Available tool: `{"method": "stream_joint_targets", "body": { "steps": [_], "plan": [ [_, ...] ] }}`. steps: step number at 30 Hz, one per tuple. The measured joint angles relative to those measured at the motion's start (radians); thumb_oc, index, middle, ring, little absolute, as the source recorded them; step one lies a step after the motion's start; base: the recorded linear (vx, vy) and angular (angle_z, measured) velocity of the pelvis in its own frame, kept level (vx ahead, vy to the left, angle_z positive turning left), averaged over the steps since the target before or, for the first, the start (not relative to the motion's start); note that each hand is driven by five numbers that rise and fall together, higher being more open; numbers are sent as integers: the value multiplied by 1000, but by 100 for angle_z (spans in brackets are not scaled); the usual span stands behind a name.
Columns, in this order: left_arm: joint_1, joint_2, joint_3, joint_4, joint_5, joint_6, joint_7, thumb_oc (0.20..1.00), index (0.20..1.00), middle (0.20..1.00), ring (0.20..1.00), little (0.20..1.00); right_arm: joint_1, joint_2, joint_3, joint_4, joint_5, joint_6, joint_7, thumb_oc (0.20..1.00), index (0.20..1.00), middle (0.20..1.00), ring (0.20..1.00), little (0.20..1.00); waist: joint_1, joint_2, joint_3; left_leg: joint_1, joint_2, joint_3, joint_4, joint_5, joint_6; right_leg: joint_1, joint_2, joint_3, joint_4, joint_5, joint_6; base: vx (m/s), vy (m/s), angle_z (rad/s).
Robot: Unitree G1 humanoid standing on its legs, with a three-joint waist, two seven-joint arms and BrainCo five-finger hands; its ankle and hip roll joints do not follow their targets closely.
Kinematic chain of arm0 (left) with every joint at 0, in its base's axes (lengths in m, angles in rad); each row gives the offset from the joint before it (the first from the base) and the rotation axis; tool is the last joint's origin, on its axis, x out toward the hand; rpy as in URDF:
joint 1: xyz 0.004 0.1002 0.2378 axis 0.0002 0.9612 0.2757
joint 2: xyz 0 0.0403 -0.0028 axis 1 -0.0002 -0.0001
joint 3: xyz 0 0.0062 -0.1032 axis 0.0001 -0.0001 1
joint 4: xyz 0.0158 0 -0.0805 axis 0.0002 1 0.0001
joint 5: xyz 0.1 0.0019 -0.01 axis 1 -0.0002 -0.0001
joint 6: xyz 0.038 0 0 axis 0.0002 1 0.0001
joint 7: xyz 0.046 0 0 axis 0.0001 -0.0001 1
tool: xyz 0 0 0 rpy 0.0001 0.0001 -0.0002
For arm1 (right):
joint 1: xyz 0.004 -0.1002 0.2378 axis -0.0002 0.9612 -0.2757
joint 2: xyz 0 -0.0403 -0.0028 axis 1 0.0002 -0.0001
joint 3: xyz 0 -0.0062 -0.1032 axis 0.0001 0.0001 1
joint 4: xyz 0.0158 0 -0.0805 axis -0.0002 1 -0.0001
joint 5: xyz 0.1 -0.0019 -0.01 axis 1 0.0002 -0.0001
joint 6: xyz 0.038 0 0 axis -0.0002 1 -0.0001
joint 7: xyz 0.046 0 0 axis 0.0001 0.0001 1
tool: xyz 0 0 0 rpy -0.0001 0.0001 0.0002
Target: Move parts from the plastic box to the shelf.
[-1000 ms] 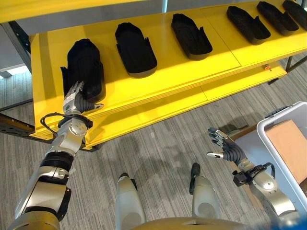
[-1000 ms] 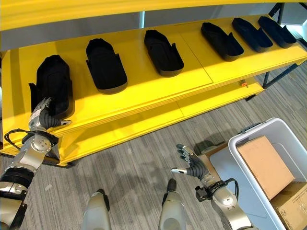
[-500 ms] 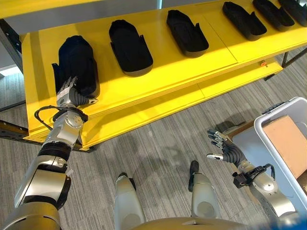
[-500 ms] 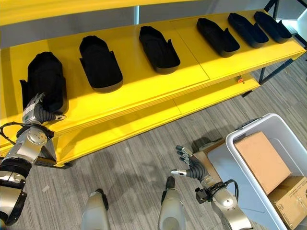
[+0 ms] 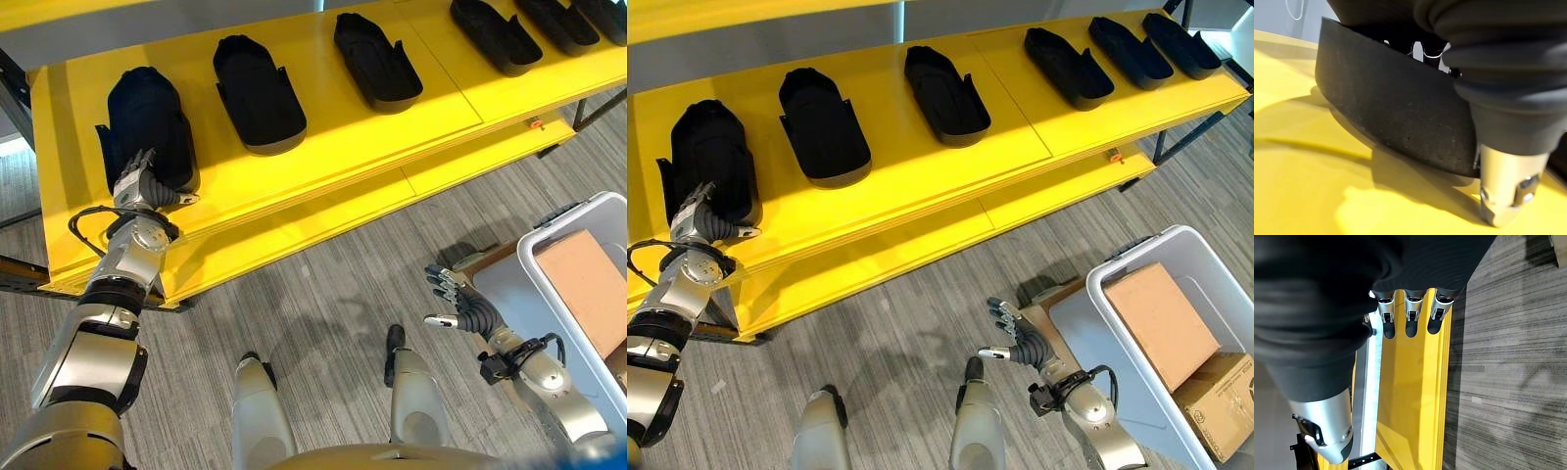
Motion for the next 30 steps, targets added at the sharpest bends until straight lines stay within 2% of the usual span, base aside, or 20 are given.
{"method": "stream_joint_targets", "body": {
  "steps": [12,21,30],
  "plan": [
    [-40,1,0,47,-34,21,1,1000,1000,1000,1000,1000,2,0,1,0,0,1,14,1000,1000,1000,1000,1000,2,-2,-1,-10,12,0,15,-6,0,-15,10,7,15,-6,-2,1,-1,-1],
    [-98,2,0,152,-65,23,-3,1000,1000,1000,1000,1000,11,-3,1,0,0,3,16,1000,1000,1000,1000,1000,1,-2,-1,-9,13,4,18,-6,-1,-24,11,16,26,-8,-5,0,0,0],
    [-117,13,0,165,-84,29,-20,1000,1000,1000,1000,1000,27,-3,1,-1,1,9,18,1000,1000,1000,1000,1000,0,-1,-2,-18,14,4,22,-5,-2,-37,11,20,36,-10,-7,0,0,0]
  ]
}}
